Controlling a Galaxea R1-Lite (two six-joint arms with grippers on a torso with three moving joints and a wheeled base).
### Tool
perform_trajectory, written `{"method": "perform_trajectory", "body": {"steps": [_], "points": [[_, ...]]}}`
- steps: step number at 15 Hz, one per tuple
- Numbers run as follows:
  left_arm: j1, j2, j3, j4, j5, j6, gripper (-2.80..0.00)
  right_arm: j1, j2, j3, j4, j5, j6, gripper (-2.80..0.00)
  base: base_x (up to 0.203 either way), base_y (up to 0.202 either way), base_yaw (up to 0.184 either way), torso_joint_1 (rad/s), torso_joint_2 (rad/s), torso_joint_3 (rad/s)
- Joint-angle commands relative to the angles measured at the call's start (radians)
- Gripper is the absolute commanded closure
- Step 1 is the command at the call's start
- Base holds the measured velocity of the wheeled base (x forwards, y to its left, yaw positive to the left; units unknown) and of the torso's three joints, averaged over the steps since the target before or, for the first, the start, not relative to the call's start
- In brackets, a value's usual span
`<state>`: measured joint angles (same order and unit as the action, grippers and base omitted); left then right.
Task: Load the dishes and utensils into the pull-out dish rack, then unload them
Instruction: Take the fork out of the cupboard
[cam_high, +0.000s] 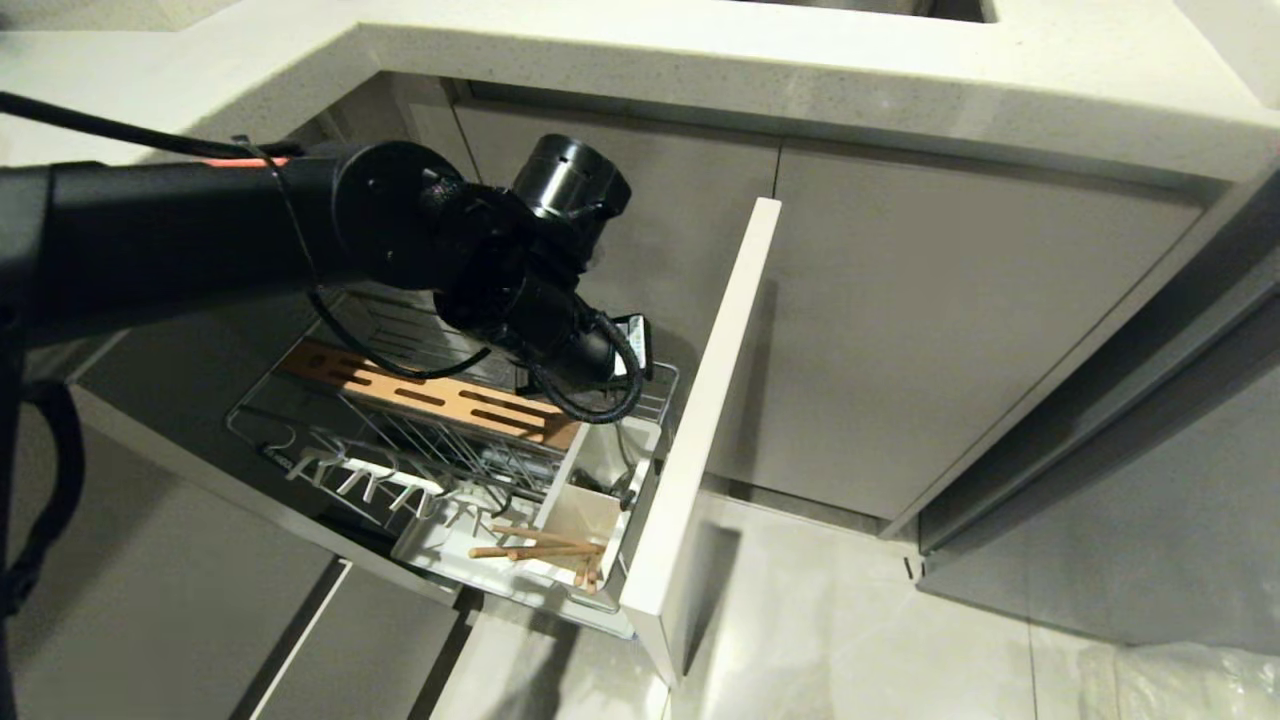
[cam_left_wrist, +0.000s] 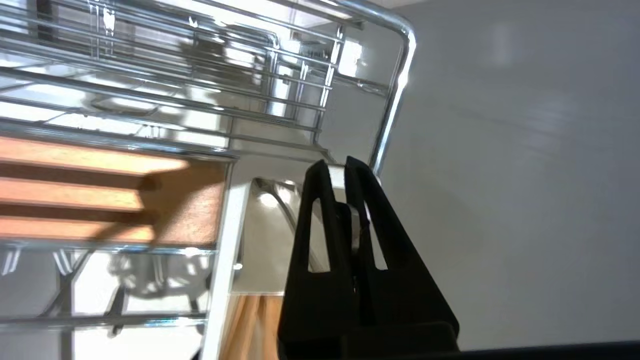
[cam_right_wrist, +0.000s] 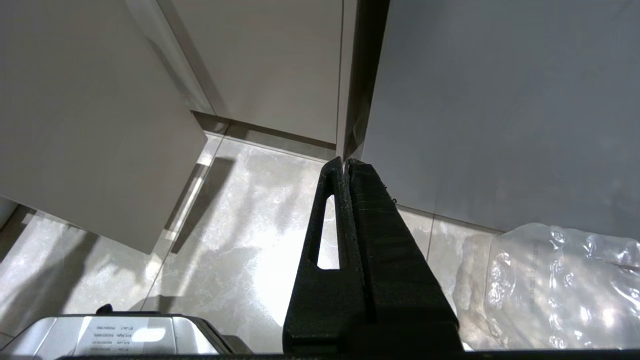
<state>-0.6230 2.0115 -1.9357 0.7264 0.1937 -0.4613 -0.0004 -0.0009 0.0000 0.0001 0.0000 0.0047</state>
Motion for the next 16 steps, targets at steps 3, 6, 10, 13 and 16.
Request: {"method": "perform_trajectory", "body": {"steps": [3, 6, 10, 13, 16], "points": [[0.0, -0.053, 0.0, 0.005, 0.018, -0.003, 0.0, 0.0, 0.001, 0.0, 0.0, 0.0, 0.0, 0.0, 0.0, 0.0, 0.0, 0.0, 0.0, 0.0], [-0.002, -0.098, 0.004, 0.006, 0.028, -0.004, 0.0, 0.0, 0.001, 0.0, 0.0, 0.0, 0.0, 0.0, 0.0, 0.0, 0.0, 0.0, 0.0, 0.0], [-0.021, -0.168, 0.006, 0.022, 0.055, -0.03, 0.0, 0.0, 0.001, 0.0, 0.0, 0.0, 0.0, 0.0, 0.0, 0.0, 0.0, 0.0, 0.0, 0.0], [-0.03, -0.206, 0.008, 0.024, 0.089, -0.034, 0.0, 0.0, 0.001, 0.0, 0.0, 0.0, 0.0, 0.0, 0.0, 0.0, 0.0, 0.0, 0.0, 0.0], [-0.032, -0.241, 0.008, 0.024, 0.1, -0.039, 0.0, 0.0, 0.001, 0.0, 0.0, 0.0, 0.0, 0.0, 0.0, 0.0, 0.0, 0.0, 0.0, 0.0]]}}
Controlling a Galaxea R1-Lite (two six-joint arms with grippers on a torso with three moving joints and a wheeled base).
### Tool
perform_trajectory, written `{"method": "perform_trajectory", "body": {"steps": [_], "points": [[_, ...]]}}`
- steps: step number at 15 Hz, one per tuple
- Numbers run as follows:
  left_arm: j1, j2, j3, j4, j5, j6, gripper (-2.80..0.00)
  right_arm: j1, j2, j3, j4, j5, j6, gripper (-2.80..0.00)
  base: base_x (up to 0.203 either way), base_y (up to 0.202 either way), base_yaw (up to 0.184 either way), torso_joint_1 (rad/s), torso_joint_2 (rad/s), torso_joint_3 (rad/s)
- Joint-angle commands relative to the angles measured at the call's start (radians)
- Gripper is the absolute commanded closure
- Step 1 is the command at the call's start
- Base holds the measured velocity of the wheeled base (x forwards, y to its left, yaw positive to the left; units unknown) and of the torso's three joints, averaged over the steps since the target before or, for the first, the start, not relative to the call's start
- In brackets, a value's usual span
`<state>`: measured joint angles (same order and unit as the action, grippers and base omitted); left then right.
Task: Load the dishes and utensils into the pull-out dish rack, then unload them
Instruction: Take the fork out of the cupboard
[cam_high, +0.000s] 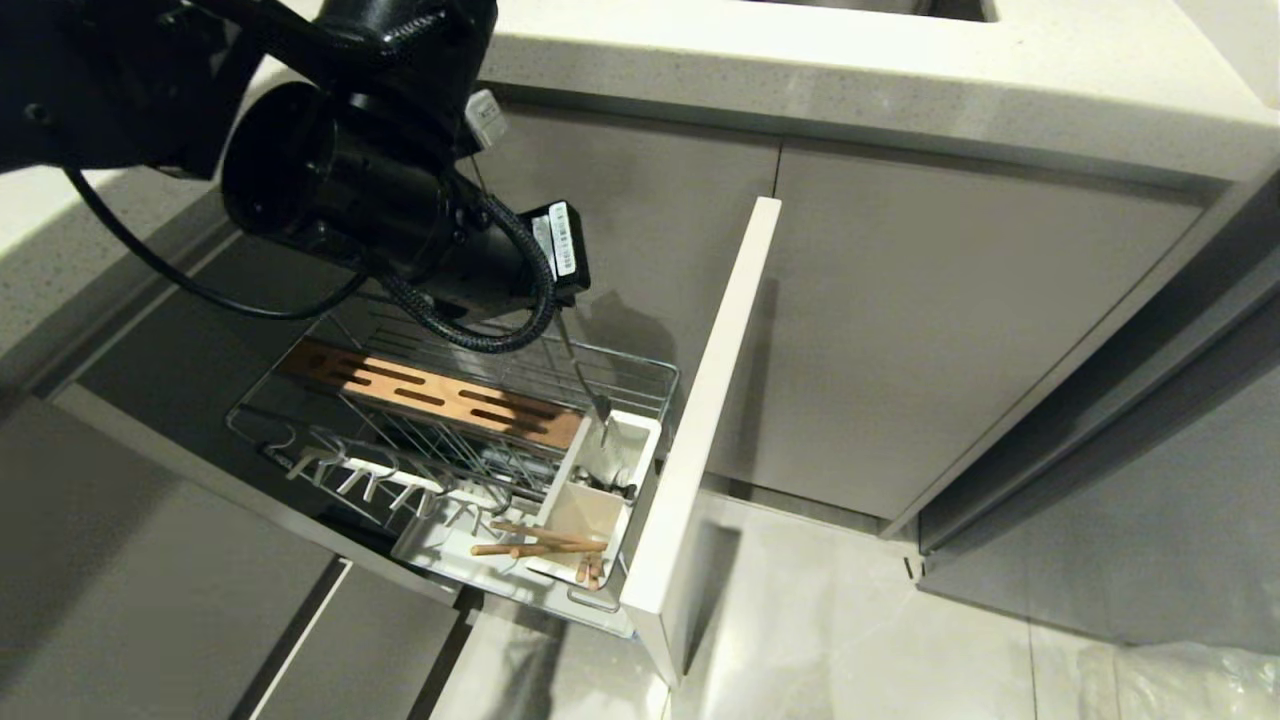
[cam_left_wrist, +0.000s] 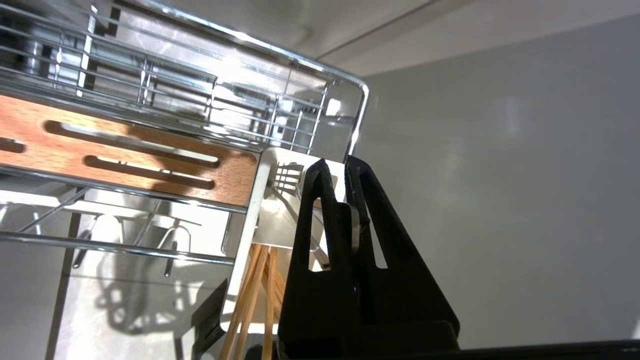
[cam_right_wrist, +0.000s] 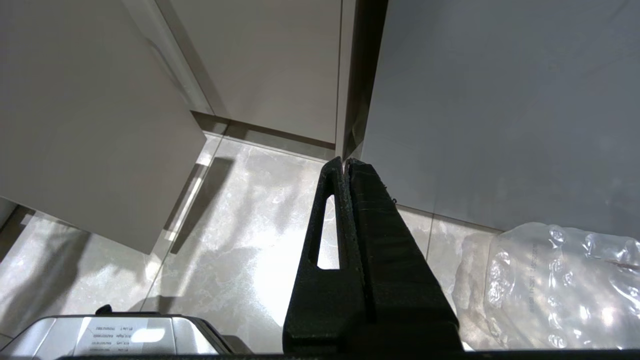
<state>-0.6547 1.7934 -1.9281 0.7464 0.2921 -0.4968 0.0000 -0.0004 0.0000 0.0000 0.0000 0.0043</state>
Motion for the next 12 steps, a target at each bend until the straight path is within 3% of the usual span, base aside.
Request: {"method": "perform_trajectory", "body": {"steps": [1, 6, 12], "points": [[-0.002, -0.037, 0.001, 0.004, 0.005, -0.003, 0.0, 0.0, 0.0, 0.0, 0.0, 0.0, 0.0, 0.0, 0.0, 0.0, 0.0, 0.0, 0.0, 0.0], [-0.028, -0.165, 0.004, 0.004, 0.008, -0.028, 0.0, 0.0, 0.0, 0.0, 0.0, 0.0, 0.0, 0.0, 0.0, 0.0, 0.0, 0.0, 0.0, 0.0], [-0.056, -0.434, 0.02, -0.002, 0.008, -0.028, 0.0, 0.0, 0.0, 0.0, 0.0, 0.0, 0.0, 0.0, 0.0, 0.0, 0.0, 0.0, 0.0, 0.0]]}}
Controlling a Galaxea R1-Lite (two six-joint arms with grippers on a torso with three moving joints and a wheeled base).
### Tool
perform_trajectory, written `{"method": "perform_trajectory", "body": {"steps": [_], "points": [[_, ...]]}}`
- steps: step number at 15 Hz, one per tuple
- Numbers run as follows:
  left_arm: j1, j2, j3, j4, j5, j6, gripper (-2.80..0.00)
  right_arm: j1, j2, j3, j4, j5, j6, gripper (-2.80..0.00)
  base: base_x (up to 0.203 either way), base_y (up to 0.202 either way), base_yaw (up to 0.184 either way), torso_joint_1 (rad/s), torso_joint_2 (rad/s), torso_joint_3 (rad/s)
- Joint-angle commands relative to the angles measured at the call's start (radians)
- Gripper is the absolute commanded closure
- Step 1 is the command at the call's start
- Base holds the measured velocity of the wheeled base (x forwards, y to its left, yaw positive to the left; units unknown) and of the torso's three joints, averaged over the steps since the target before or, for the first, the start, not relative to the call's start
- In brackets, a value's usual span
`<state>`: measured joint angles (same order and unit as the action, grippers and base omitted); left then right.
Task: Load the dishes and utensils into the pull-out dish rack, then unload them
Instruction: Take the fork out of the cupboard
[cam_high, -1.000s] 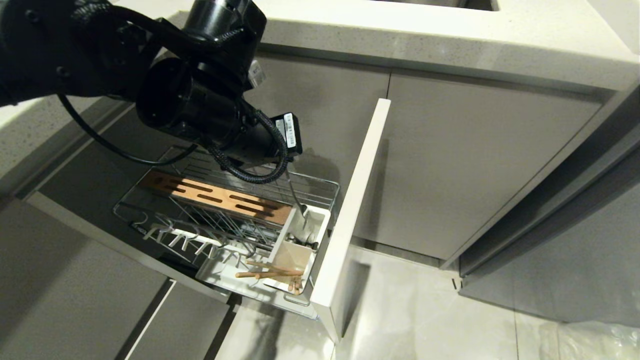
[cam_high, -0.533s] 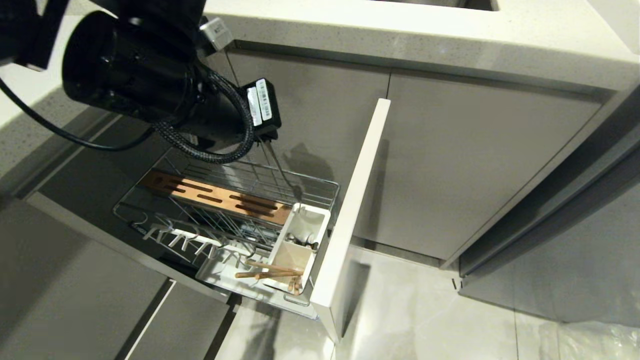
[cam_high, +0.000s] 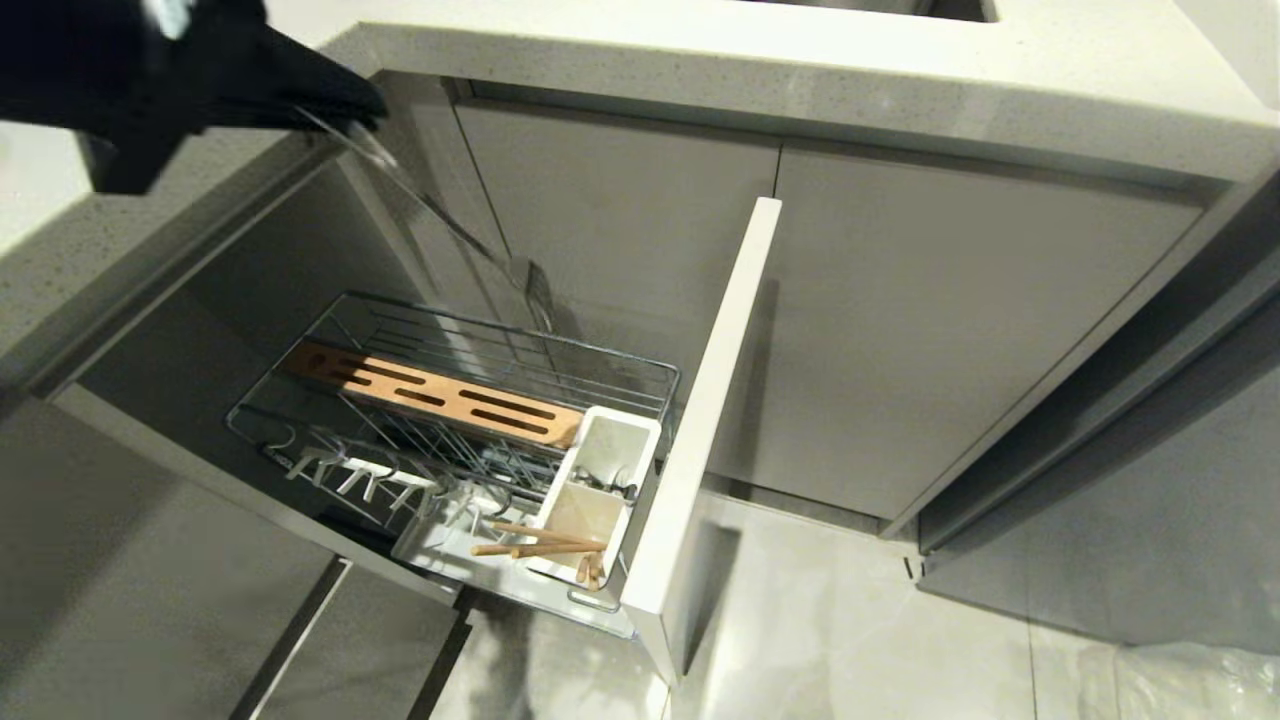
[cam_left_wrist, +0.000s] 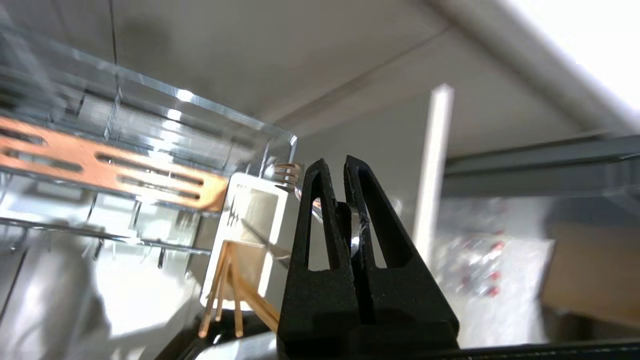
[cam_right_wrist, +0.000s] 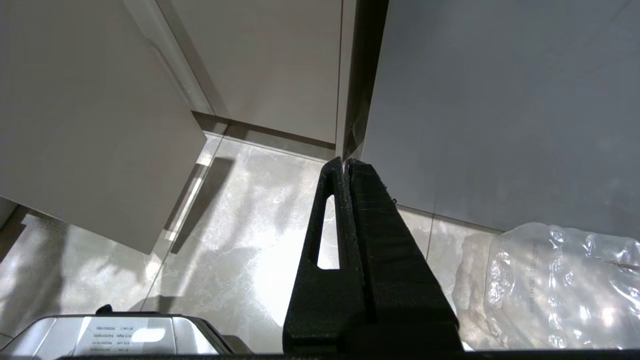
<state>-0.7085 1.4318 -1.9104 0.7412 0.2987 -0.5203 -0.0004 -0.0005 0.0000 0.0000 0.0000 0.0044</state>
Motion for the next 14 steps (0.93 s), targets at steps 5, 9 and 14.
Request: {"method": "perform_trajectory", "body": {"steps": [5, 9, 14], "points": [[0.074, -0.282, 0.0, -0.162, 0.007, 0.072, 0.0, 0.0, 0.001, 0.0, 0.0, 0.0, 0.0, 0.0, 0.0, 0.0, 0.0, 0.0, 0.0, 0.0], [0.338, -0.33, -0.005, -0.276, 0.013, 0.142, 0.0, 0.0, 0.001, 0.0, 0.0, 0.0, 0.0, 0.0, 0.0, 0.0, 0.0, 0.0, 0.0, 0.0], [0.783, -0.328, 0.004, -0.303, 0.026, 0.182, 0.0, 0.0, 0.001, 0.0, 0.0, 0.0, 0.0, 0.0, 0.0, 0.0, 0.0, 0.0, 0.0, 0.0]]}}
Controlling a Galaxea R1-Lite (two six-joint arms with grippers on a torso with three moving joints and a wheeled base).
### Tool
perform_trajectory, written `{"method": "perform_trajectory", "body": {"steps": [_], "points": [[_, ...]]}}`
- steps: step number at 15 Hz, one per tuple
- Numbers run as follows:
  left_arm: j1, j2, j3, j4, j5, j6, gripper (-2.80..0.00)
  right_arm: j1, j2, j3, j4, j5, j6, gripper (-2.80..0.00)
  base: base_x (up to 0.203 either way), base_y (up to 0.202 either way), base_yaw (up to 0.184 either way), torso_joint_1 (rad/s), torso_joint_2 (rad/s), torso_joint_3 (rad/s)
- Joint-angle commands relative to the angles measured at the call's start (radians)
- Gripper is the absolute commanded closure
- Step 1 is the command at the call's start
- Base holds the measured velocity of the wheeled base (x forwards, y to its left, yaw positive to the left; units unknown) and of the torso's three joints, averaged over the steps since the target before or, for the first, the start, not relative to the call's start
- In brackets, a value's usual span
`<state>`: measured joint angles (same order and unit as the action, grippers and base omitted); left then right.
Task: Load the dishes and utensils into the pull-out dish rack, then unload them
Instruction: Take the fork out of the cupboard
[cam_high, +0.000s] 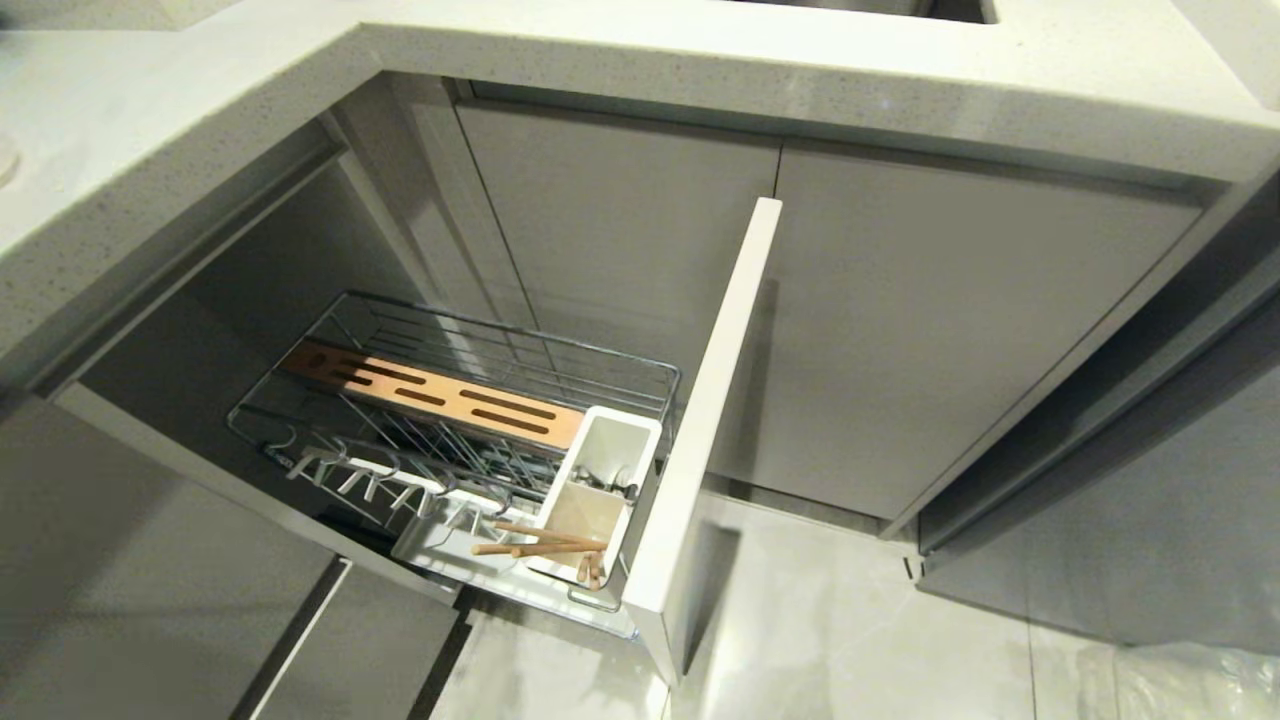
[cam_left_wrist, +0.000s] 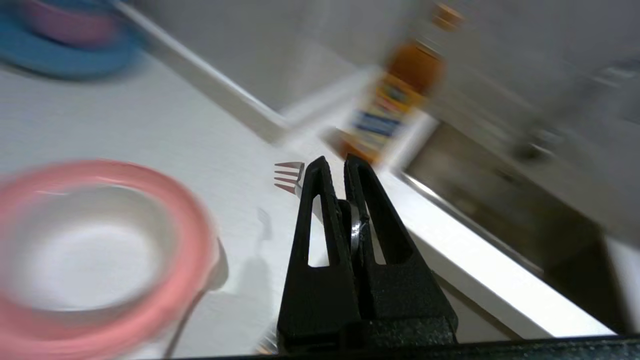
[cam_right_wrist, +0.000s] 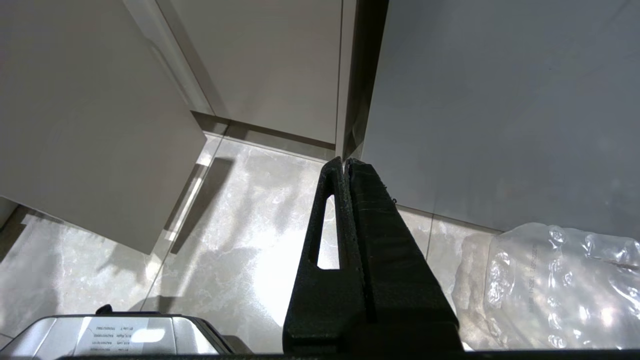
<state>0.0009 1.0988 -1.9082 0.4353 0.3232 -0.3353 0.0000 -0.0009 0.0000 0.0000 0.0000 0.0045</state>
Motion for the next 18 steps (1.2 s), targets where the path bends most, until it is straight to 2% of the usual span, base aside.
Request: {"method": "perform_trajectory", "body": {"steps": [1, 3, 4, 7, 10, 12, 14, 18], "points": [[0.144, 0.016, 0.005, -0.001, 0.005, 0.005, 0.0, 0.0, 0.001, 0.0, 0.0, 0.0, 0.0, 0.0, 0.0, 0.0, 0.0, 0.0, 0.0, 0.0], [0.253, 0.053, 0.065, -0.061, 0.036, 0.052, 0.0, 0.0, 0.001, 0.0, 0.0, 0.0, 0.0, 0.0, 0.0, 0.0, 0.0, 0.0, 0.0, 0.0], [0.265, 0.071, 0.117, -0.141, 0.07, 0.075, 0.0, 0.0, 0.001, 0.0, 0.0, 0.0, 0.0, 0.0, 0.0, 0.0, 0.0, 0.0, 0.0, 0.0], [0.273, 0.109, 0.266, -0.312, 0.115, 0.137, 0.0, 0.0, 0.001, 0.0, 0.0, 0.0, 0.0, 0.0, 0.0, 0.0, 0.0, 0.0, 0.0, 0.0], [0.274, 0.144, 0.331, -0.447, 0.163, 0.164, 0.0, 0.0, 0.001, 0.0, 0.0, 0.0, 0.0, 0.0, 0.0, 0.0, 0.0, 0.0, 0.0, 0.0], [0.274, 0.164, 0.373, -0.586, 0.209, 0.228, 0.0, 0.0, 0.001, 0.0, 0.0, 0.0, 0.0, 0.0, 0.0, 0.0, 0.0, 0.0, 0.0, 0.0], [0.273, 0.184, 0.428, -0.707, 0.227, 0.298, 0.0, 0.0, 0.001, 0.0, 0.0, 0.0, 0.0, 0.0, 0.0, 0.0, 0.0, 0.0, 0.0, 0.0], [0.272, 0.198, 0.479, -0.735, 0.25, 0.323, 0.0, 0.0, 0.001, 0.0, 0.0, 0.0, 0.0, 0.0, 0.0, 0.0, 0.0, 0.0, 0.0, 0.0]]}}
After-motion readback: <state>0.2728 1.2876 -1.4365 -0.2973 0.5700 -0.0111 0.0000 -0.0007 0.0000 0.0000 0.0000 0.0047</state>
